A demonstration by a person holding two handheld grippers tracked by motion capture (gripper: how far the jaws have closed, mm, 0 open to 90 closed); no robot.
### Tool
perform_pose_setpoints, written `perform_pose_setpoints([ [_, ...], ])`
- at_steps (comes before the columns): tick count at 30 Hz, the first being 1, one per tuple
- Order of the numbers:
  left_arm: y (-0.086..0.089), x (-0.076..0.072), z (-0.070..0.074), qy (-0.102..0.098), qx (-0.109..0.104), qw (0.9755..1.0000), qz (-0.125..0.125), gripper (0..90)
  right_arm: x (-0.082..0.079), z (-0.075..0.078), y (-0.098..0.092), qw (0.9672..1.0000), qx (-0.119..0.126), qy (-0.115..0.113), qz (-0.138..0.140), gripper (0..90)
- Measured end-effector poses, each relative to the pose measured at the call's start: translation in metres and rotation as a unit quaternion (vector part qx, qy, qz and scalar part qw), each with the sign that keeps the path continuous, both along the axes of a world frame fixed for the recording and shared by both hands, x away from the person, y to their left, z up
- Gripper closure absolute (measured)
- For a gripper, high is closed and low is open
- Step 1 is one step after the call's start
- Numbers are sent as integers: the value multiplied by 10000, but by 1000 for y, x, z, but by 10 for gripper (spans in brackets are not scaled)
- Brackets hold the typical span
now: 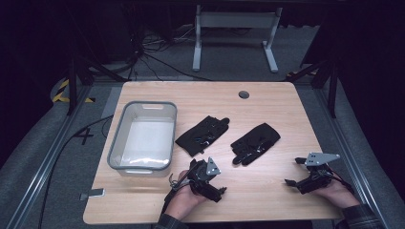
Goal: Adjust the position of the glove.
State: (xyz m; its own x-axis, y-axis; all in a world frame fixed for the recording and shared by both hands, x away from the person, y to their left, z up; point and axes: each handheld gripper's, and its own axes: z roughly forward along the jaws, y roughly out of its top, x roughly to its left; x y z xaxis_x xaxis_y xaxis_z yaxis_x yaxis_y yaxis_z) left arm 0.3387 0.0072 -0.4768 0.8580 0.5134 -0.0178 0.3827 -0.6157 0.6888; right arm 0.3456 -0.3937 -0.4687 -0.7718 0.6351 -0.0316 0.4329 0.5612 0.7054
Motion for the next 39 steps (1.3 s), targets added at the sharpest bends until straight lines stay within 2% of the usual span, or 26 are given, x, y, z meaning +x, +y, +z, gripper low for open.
perform_pose_setpoints([
  [4, -1, 0, 0, 7, 6, 10000, 6, 0, 0, 0, -1, 10000, 4, 6, 15, 29],
  [8, -1, 0, 0, 7, 6, 10000, 1, 0, 0, 7, -1, 9999, -90, 112, -7, 188],
  [10, -1, 0, 0, 1, 2, 10000, -7, 0, 0, 9, -1, 9998, -98, 143, -5, 205],
  [11, -1, 0, 0, 2, 4, 10000, -8, 0, 1, 11, 0, 9998, -100, 180, -24, 275],
  [13, -1, 0, 0, 1, 4, 10000, -8, 0, 2, 12, 0, 9998, -115, 163, -22, 298],
  [14, -1, 0, 0, 2, 6, 10000, -10, 0, 3, 13, 0, 9998, -116, 165, -42, 331],
  [15, -1, 0, 0, 4, 3, 10000, -13, 0, 7, 16, 0, 9998, -86, 184, 8, 425],
  [18, -1, 1, 0, 3, 0, 10000, -14, 0, 12, 20, 1, 9998, -49, 173, 42, 533],
  [19, -1, 1, 0, 3, 0, 10000, -14, 0, 12, 20, 1, 9998, -49, 173, 42, 533],
  [22, -1, 1, 0, 5, 2, 10000, -16, 0, 19, 26, 5, 9999, -13, 97, 103, 706],
  [23, -1, 1, 0, 2, 2, 10000, -17, 0, 19, 26, 5, 9999, -13, 97, 103, 706],
  [24, -1, 1, 0, 2, 2, 10000, -16, 0, 21, 28, 8, 9999, -20, 45, 125, 792],
  [26, -1, 1, 0, 2, 2, 10000, -16, 0, 21, 29, 8, 9999, -14, 18, 130, 824],
  [28, -1, 1, 0, 4, 5, 10000, -17, 0, 25, 33, 12, 9999, 8, -10, 157, 899],
  [39, -1, 1, 0, 5, 3, 10000, -23, 0, 53, 43, 20, 9996, 60, 39, 270, 900],
])
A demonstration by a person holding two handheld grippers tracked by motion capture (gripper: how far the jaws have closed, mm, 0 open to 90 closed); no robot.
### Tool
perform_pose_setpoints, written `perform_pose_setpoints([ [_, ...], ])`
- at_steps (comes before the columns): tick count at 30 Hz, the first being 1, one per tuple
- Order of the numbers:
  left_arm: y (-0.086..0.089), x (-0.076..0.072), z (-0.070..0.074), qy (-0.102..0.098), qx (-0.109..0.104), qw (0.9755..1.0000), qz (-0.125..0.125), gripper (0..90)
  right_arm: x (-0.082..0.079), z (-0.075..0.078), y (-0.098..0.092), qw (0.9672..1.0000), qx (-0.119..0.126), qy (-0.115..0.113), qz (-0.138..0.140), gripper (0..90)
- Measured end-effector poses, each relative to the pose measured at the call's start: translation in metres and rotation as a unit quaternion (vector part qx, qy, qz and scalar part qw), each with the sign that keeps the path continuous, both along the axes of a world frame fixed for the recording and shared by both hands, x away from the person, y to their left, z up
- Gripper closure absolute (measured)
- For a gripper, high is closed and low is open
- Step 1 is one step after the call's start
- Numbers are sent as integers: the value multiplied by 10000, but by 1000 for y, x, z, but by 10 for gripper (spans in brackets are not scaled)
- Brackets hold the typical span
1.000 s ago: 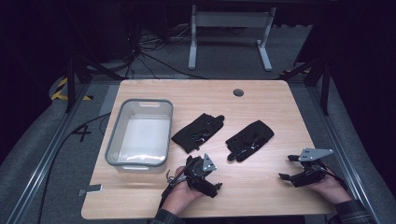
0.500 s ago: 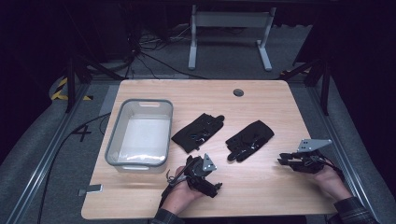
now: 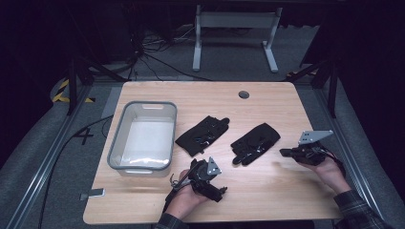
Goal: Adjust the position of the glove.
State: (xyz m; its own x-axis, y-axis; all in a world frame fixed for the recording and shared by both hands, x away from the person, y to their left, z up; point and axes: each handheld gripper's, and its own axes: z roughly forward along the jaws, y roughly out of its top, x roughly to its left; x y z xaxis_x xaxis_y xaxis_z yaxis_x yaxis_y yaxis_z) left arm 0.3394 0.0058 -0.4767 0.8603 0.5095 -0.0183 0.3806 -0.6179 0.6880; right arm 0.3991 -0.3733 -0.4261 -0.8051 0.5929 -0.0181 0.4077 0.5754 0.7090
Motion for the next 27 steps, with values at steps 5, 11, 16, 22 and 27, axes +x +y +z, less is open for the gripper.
perform_pose_setpoints([
  [5, 0, 0, 0, 2, 1, 10000, 0, 0, 13, 4, 1, 10000, 80, 21, -7, 900],
  [11, 0, 0, 0, -3, -6, 10000, -18, 0, 30, 8, 3, 9999, 78, -47, -67, 900],
  [16, 0, 0, 0, 2, -5, 10000, -12, 0, 45, 7, 4, 9998, 26, -92, -147, 900],
  [22, 0, 0, 0, -5, -8, 10000, -17, 0, 63, 4, 3, 9996, 16, -81, -279, 900],
  [27, 1, 0, 0, -6, -1, 10000, -30, 0, 78, -5, 3, 9994, -72, -9, -351, 900],
])
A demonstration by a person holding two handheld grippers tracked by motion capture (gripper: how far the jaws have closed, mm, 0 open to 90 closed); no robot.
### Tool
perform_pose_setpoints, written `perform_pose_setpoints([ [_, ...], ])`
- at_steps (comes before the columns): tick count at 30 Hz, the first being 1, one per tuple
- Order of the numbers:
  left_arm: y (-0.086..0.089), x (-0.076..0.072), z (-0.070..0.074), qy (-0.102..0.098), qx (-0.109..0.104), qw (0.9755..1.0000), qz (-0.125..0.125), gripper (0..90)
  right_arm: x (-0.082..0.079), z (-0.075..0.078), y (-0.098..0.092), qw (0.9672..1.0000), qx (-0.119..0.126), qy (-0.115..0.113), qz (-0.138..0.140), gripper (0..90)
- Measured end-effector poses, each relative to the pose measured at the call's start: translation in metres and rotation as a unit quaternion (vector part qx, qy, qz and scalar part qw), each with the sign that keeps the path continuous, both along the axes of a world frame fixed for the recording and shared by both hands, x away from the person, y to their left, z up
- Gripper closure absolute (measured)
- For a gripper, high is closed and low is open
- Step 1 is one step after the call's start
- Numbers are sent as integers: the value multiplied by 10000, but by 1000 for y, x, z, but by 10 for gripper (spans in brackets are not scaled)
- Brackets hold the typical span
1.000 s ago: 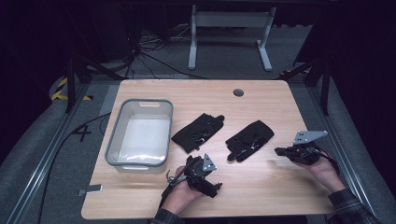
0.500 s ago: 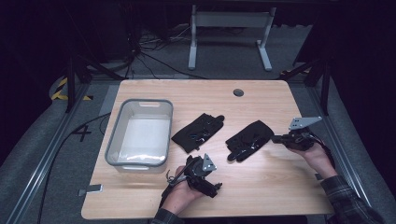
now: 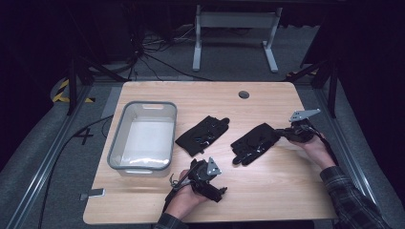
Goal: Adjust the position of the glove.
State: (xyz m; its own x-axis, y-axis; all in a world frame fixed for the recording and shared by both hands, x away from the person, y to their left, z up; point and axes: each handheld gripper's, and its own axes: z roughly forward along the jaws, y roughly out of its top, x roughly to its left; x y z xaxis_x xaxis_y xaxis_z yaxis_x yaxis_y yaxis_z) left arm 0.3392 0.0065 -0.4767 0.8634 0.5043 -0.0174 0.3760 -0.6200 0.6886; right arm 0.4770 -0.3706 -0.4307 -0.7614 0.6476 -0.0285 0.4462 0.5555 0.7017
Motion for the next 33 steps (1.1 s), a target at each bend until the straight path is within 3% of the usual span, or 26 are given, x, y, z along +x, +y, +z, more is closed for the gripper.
perform_pose_setpoints([
  [4, 0, 0, 0, 1, 0, 10000, 0, 0, 5, -6, -1, 9999, -103, 119, -33, 900],
  [7, 0, 0, 0, 14, -4, 10000, 2, 0, 5, -14, 1, 9991, -359, 206, -15, 900],
  [11, 0, 0, 0, 16, -6, 10000, 5, 0, 2, -15, -1, 9993, -346, 147, -7, 900],
  [18, 0, 0, 0, 16, -5, 10000, 3, 0, -8, -13, -11, 9989, -404, 252, -15, 900],
  [24, 0, 0, 0, 18, -8, 10000, 1, 0, -21, -13, -19, 9989, -315, 344, 27, 900],
  [33, 0, -1, 0, 16, -6, 10000, 2, 0, -44, -12, -22, 9982, -407, 409, 177, 900],
])
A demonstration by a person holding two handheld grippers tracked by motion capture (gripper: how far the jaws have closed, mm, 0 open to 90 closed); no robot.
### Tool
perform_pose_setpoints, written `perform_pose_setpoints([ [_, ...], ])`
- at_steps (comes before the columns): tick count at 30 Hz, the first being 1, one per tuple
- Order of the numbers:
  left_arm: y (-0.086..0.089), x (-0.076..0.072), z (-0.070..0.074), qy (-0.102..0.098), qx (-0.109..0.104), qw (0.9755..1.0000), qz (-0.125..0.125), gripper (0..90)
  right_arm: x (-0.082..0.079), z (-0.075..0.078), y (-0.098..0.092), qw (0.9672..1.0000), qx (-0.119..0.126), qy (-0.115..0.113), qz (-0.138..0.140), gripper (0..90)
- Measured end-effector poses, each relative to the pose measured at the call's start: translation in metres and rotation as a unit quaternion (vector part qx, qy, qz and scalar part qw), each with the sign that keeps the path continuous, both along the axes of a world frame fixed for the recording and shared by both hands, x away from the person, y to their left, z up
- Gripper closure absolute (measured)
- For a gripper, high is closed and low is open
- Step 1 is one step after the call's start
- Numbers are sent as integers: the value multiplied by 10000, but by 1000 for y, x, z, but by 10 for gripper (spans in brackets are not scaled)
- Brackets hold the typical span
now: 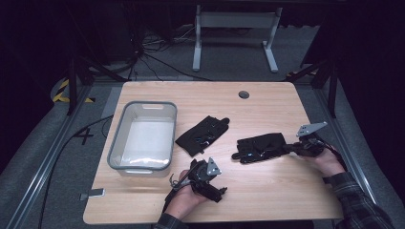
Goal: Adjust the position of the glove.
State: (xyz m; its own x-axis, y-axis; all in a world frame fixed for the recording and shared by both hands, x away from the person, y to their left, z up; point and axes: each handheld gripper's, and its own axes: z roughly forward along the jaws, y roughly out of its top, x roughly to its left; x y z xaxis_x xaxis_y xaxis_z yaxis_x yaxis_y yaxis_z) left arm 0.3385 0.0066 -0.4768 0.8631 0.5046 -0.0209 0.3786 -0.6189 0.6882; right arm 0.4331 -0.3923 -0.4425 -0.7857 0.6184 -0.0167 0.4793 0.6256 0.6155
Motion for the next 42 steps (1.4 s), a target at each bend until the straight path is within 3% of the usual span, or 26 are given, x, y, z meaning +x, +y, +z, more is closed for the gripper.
perform_pose_setpoints([
  [17, 0, 0, 0, -2, -1, 10000, -2, 0, -53, 0, -4, 9994, 31, 129, 306, 900],
  [32, 0, 0, 0, 0, -3, 10000, -12, 0, -92, -2, 15, 9951, 71, 236, 953, 900],
  [37, 0, 0, 0, 2, -2, 10000, -5, 0, -93, 5, 19, 9943, 218, 49, 1039, 900],
  [42, 0, 0, 0, 0, 0, 10000, -9, 0, -75, 16, 27, 9944, 260, -184, 1010, 900],
])
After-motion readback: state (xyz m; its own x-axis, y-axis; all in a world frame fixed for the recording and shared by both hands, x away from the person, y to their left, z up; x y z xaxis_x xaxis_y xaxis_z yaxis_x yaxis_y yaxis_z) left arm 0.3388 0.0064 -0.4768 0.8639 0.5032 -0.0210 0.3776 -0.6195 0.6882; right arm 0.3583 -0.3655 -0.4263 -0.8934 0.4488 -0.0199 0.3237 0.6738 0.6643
